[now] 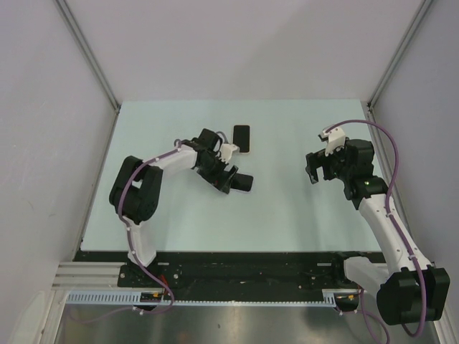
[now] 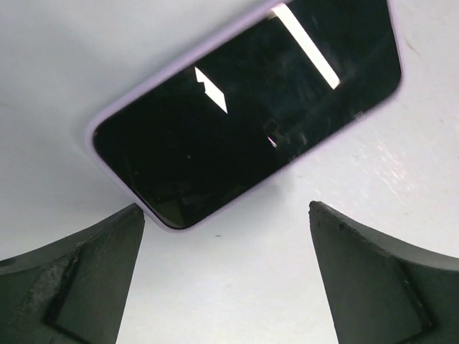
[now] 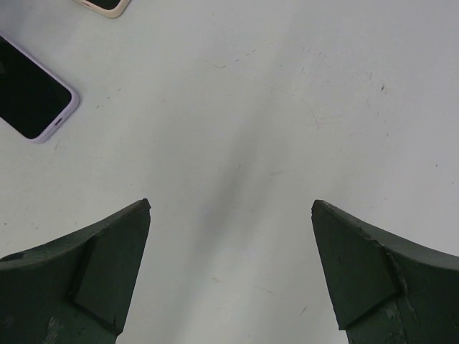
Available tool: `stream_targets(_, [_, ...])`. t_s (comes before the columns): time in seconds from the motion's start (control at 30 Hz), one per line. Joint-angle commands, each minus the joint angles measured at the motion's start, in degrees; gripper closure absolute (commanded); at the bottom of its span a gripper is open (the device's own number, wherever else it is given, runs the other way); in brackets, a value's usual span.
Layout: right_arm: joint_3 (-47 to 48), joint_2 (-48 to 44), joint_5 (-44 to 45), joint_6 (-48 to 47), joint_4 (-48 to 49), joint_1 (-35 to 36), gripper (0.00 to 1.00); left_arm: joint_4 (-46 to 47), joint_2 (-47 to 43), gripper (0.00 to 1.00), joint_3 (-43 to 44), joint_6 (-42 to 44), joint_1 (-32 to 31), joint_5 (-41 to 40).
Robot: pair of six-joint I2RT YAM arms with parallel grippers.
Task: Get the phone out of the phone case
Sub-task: Adjust the phone at the center of the board.
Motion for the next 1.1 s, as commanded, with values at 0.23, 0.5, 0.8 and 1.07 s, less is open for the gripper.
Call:
stream_targets(0.23, [0.0,-1.6,-0.1,-0.5,0.7,-0.2,0.00,-1.8,-8.9,0.00,-4.4,2.0,-8.3,5.4])
stream_targets(0.5, [0.0,-1.6,-2.2,-1.6,-0.2,0.2,0.00,-1.8,-14.5,0.00,-2.0,6.4,-8.1,0.8])
stream_targets(0.8, [0.0,-2.0,-10.7,-5.3,-4.0,0.9,0.00,-1.8,-10.5,0.00,0.0,14.5,-8.1,-3.6])
stream_targets(1.07, [0.0,-0.3,-9.2,-19.7,-5.6,13.1,0.00,-1.8,-12.2,0.00,-0.4,15.3,-5.4,-0.1])
